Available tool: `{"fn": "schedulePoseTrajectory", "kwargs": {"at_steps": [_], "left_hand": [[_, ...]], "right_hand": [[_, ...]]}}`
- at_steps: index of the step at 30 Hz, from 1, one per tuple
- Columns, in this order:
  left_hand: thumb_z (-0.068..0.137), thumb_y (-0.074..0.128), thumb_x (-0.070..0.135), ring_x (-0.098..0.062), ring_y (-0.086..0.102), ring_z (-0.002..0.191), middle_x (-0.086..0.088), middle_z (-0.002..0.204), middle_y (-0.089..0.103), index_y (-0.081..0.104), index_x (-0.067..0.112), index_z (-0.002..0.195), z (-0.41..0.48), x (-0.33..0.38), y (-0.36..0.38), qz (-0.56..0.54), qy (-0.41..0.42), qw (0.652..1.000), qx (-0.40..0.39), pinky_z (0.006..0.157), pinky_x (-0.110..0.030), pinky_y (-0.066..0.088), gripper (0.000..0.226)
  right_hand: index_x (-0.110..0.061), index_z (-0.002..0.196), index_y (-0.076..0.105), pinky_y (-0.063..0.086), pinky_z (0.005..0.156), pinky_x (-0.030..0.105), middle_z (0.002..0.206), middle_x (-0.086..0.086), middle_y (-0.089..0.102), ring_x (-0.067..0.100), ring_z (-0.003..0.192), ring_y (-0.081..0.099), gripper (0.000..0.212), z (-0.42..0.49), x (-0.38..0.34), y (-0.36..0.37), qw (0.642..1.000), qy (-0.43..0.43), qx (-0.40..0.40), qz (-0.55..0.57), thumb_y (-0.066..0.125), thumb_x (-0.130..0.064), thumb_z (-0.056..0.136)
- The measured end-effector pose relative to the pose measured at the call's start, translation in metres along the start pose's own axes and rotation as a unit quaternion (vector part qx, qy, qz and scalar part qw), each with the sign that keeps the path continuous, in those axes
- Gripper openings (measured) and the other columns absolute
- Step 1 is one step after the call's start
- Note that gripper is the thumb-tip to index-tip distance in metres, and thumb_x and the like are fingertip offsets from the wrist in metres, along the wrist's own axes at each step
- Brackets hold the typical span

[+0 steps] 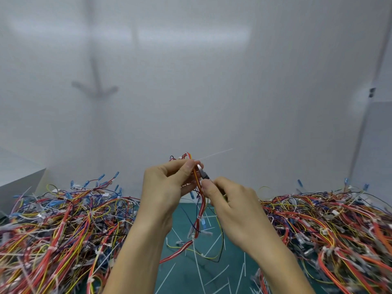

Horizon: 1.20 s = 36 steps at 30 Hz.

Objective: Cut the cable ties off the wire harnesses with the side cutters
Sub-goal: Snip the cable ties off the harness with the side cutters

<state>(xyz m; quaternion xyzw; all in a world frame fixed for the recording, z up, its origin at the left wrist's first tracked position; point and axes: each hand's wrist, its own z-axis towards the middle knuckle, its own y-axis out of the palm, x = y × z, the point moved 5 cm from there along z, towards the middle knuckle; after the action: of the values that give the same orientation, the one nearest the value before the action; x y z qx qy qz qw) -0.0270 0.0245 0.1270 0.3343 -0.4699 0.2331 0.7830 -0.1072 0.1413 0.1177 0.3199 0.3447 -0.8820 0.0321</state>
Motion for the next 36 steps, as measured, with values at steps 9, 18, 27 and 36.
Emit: {"fn": "schedulePoseTrajectory", "kwargs": {"at_steps": [9, 18, 27, 36], "left_hand": [[0.092, 0.062, 0.007, -0.021, 0.073, 0.078, -0.012, 0.084, 0.076, 0.075, 0.003, 0.089, -0.0009, 0.0014, 0.0031, 0.02, 0.026, 0.999, -0.008, 0.069, -0.024, 0.06, 0.014], [0.092, 0.063, 0.008, -0.025, 0.074, 0.084, -0.006, 0.083, 0.077, 0.077, 0.009, 0.089, -0.0008, 0.0013, 0.0042, 0.071, 0.053, 0.996, -0.022, 0.08, -0.033, 0.061, 0.014], [0.091, 0.063, 0.006, -0.014, 0.073, 0.076, -0.006, 0.082, 0.077, 0.077, 0.01, 0.087, -0.0011, 0.0021, 0.0048, 0.073, 0.053, 0.995, -0.031, 0.073, -0.025, 0.061, 0.015], [0.091, 0.065, 0.009, -0.018, 0.072, 0.075, -0.008, 0.081, 0.077, 0.079, 0.018, 0.081, -0.0004, 0.0006, 0.0037, 0.101, 0.046, 0.993, -0.026, 0.078, -0.035, 0.06, 0.019]], "right_hand": [[-0.028, 0.068, 0.048, 0.032, 0.055, 0.024, 0.057, -0.006, 0.047, 0.009, 0.057, 0.042, 0.042, -0.0006, -0.0011, -0.0025, 1.0, -0.001, 0.008, -0.002, 0.039, -0.055, 0.098], [-0.026, 0.065, 0.043, 0.033, 0.055, 0.026, 0.055, -0.005, 0.046, 0.01, 0.057, 0.042, 0.044, -0.0004, -0.0013, -0.0055, 1.0, -0.008, 0.021, -0.005, 0.039, -0.056, 0.098], [-0.026, 0.06, 0.041, 0.036, 0.059, 0.022, 0.061, -0.027, 0.053, 0.004, 0.062, 0.045, 0.046, 0.0018, -0.0008, -0.0045, 1.0, -0.015, 0.024, 0.005, 0.042, -0.052, 0.098], [-0.014, 0.066, 0.052, 0.037, 0.062, 0.034, 0.064, 0.012, 0.054, 0.025, 0.065, 0.047, 0.051, 0.0006, -0.0005, -0.005, 0.999, -0.007, 0.013, 0.03, 0.042, -0.051, 0.099]]}}
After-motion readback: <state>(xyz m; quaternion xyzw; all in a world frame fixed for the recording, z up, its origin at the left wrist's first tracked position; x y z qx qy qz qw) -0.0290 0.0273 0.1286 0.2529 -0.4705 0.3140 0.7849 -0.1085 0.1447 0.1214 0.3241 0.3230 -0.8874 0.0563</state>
